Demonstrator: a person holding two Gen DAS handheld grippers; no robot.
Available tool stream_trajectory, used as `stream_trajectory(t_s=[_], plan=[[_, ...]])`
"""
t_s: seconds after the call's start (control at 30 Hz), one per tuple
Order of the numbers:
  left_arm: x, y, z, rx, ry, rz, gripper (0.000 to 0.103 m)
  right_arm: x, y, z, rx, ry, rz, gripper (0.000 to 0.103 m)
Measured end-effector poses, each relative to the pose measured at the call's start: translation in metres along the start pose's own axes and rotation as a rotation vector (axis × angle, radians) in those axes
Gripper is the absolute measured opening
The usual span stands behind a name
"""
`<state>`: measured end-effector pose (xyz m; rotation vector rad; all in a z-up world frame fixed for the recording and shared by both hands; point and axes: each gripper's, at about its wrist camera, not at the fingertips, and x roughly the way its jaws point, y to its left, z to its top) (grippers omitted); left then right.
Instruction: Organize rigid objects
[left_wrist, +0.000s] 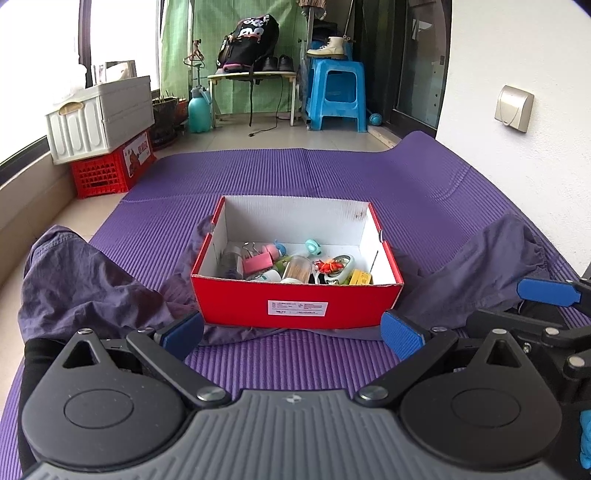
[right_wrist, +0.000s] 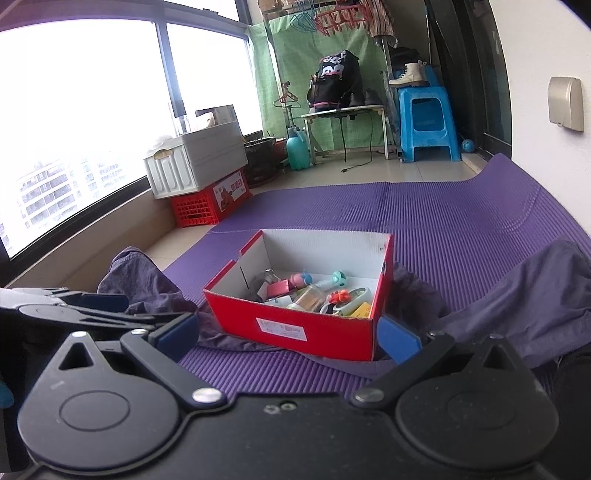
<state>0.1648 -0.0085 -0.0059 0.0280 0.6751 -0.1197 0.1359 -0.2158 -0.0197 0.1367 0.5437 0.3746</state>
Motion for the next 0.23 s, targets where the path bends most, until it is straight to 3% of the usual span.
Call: stream_trajectory(t_s=[0.23], plan=[[0.0016,0.0046,-0.0032,-0.015,0.012,-0.013,0.103,0.0003,-0.0067,-0.0096,0.02,0.021,-0.015,0.103]])
